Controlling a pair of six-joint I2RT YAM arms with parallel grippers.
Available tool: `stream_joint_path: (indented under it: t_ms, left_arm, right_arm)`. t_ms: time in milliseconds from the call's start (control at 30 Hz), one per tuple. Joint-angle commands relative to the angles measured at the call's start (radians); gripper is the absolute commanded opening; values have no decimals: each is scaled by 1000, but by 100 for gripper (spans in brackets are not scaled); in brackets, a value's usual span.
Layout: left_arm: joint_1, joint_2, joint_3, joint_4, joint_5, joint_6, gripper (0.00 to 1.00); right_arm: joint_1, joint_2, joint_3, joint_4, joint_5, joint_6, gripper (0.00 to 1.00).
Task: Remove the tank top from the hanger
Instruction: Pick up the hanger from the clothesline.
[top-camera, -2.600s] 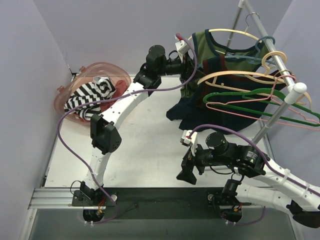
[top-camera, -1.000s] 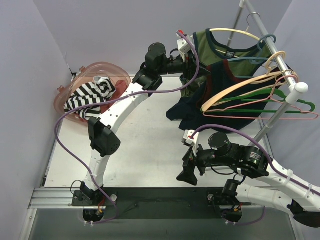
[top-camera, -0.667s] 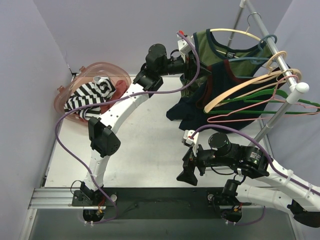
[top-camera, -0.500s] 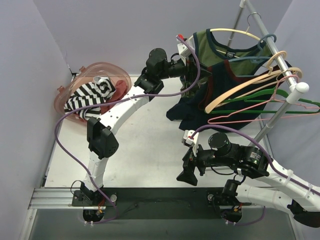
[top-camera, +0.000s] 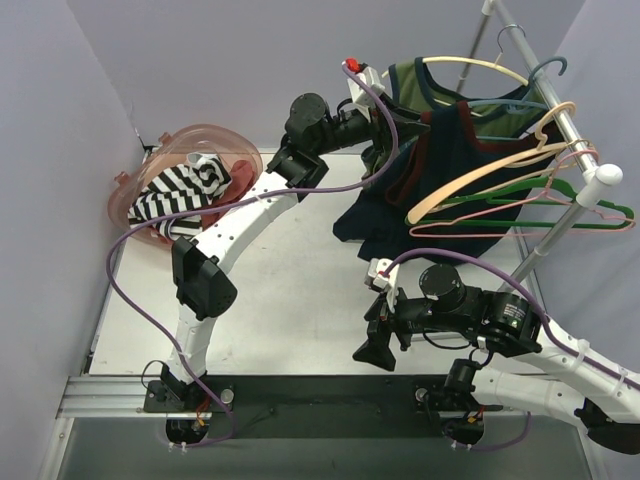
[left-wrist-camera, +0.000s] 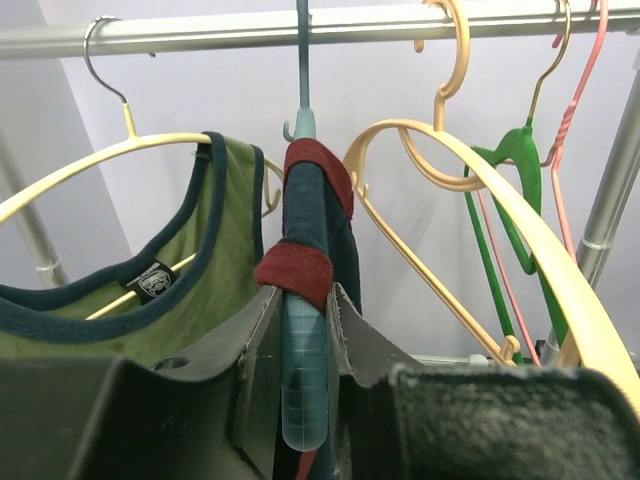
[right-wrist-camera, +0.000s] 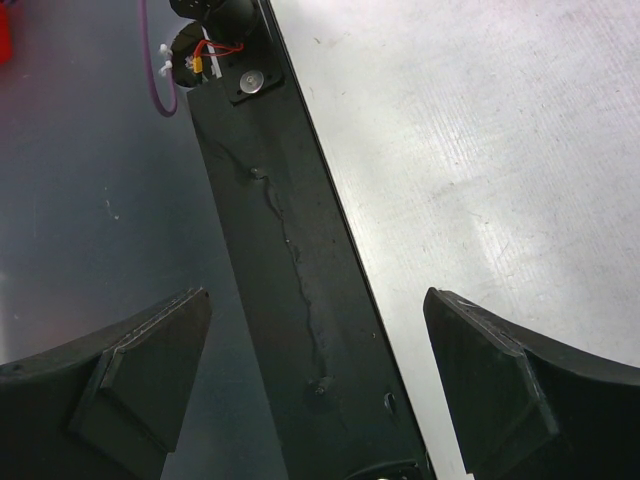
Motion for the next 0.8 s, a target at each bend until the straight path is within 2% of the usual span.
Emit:
stream_joint_path:
  t_ms: [0, 500, 767]
  left_arm:
    - [-8, -88, 63, 129, -47, 4, 0]
    - [-3, -159, -3, 196, -133, 30, 0]
    - [3, -150, 15, 219, -138, 1, 0]
  right_arm:
    - [10, 7, 54, 22, 7, -2, 93]
    - [11, 1, 89, 26, 32, 21, 93]
    - [11, -15, 117, 46, 50, 51, 93]
